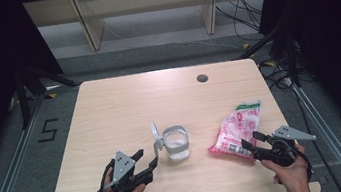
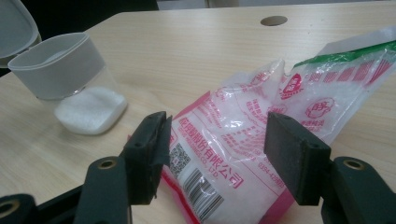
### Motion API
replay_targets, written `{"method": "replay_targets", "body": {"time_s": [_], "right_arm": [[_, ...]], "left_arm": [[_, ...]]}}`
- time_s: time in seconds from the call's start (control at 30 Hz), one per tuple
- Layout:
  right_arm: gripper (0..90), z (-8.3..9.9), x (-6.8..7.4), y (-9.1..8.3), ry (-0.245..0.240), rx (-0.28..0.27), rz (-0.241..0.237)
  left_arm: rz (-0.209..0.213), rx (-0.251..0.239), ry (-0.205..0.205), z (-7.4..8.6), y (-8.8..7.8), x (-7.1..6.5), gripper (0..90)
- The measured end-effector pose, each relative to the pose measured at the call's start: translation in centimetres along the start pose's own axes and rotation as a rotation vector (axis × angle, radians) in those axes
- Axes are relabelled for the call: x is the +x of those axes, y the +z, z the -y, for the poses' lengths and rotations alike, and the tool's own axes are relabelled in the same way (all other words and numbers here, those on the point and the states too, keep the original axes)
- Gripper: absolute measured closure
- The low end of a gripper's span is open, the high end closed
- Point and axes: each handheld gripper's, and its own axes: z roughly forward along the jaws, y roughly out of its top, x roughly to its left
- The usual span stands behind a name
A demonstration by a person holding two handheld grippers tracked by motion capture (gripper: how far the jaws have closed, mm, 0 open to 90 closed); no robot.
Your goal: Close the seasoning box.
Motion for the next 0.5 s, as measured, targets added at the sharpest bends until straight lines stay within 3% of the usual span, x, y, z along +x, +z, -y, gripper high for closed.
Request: {"method": "replay_targets", "body": {"time_s": [0.03,0.13,0.17,0.2,0.23,0.3,0.37,0.43,0.5], "right_arm": [[40.4,0.0,-0.3,0.0,-0.028,-0.008,0.001],[40.4,0.0,0.1,-0.3,0.011,0.005,0.001],[40.4,0.0,-0.2,-0.3,-0.03,-0.02,-0.001],[40.5,0.1,0.1,-0.3,0.002,-0.026,-0.011],[40.5,0.1,-0.1,-0.2,-0.025,-0.039,0.001],[40.5,0.1,-0.1,-0.4,-0.002,-0.025,-0.016],[40.5,0.2,0.0,-0.5,0.006,-0.038,-0.011],[40.6,0.1,-0.2,-0.7,-0.027,-0.025,0.007],[40.6,0.2,-0.1,-0.6,-0.018,-0.032,-0.007]], "left_arm": [[0.004,-0.001,0.023,-0.1,0.1,0.0,54.3],[0.009,-0.009,0.072,-0.2,0.4,-0.1,67.5],[0.004,-0.011,0.072,-0.2,0.5,-0.2,71.7],[-0.006,-0.011,0.087,-0.3,0.5,-0.1,74.7],[-0.006,-0.014,0.089,-0.4,0.5,-0.1,77.8],[0.003,-0.027,0.097,-0.6,0.7,0.2,81.9],[0.012,-0.049,0.061,-0.6,0.9,0.5,84.3],[0.007,-0.044,0.073,-0.7,1.1,0.9,86.8],[0.003,-0.041,0.078,-0.7,1.3,1.0,88.4]]}}
